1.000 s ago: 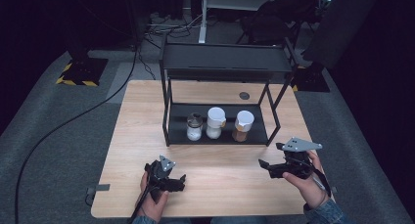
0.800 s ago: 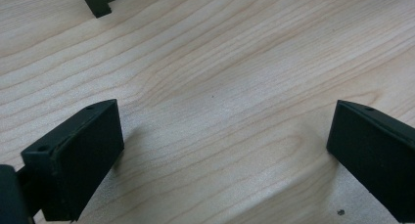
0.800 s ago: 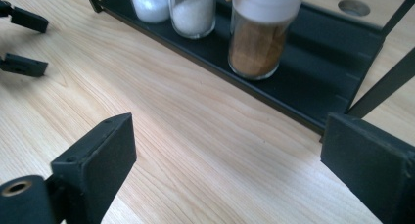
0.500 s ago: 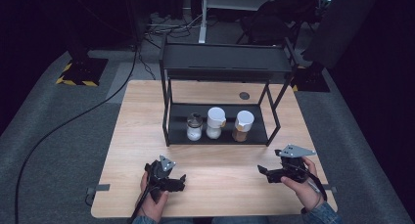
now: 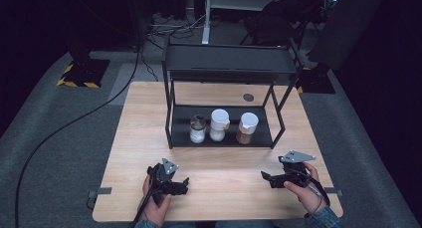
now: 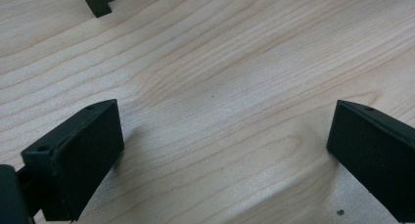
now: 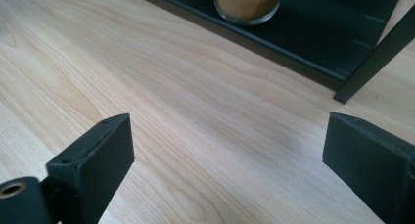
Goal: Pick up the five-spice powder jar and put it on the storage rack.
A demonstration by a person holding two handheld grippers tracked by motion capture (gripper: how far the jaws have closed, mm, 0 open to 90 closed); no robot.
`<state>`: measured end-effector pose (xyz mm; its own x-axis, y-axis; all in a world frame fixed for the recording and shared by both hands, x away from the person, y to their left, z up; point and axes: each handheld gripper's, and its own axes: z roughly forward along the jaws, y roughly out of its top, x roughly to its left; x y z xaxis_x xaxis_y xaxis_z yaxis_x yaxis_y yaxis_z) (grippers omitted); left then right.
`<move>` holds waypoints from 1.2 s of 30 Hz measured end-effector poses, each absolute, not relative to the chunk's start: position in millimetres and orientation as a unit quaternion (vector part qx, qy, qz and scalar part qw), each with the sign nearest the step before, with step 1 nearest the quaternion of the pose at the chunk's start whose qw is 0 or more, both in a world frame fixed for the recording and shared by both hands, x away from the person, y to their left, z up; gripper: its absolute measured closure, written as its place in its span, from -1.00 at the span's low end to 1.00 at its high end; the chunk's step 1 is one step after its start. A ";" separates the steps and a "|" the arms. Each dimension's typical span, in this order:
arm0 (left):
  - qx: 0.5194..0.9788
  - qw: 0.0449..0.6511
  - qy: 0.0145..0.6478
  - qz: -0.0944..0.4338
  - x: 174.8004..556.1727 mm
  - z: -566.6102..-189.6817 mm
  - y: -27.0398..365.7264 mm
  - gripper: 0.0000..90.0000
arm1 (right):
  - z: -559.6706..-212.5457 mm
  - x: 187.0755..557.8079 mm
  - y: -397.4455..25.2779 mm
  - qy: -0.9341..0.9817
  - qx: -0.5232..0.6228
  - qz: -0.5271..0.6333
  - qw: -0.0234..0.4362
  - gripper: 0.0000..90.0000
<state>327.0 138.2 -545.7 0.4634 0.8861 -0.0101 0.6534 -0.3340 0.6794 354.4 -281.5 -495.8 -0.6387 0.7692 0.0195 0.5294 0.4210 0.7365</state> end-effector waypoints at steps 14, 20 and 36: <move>0.795 0.314 0.484 0.185 326.9 -545.7 138.2 -1.00 | -511.6 349.4 -289.1 0.824 0.409 0.361 0.156 -0.90; 0.795 0.315 0.484 0.185 327.0 -545.7 138.2 -1.00 | -517.9 348.5 -293.5 0.823 0.416 0.356 0.153 -0.90; 0.795 0.314 0.484 0.185 326.9 -545.7 138.0 -1.00 | -532.4 346.9 -297.2 0.828 0.419 0.340 0.150 -0.90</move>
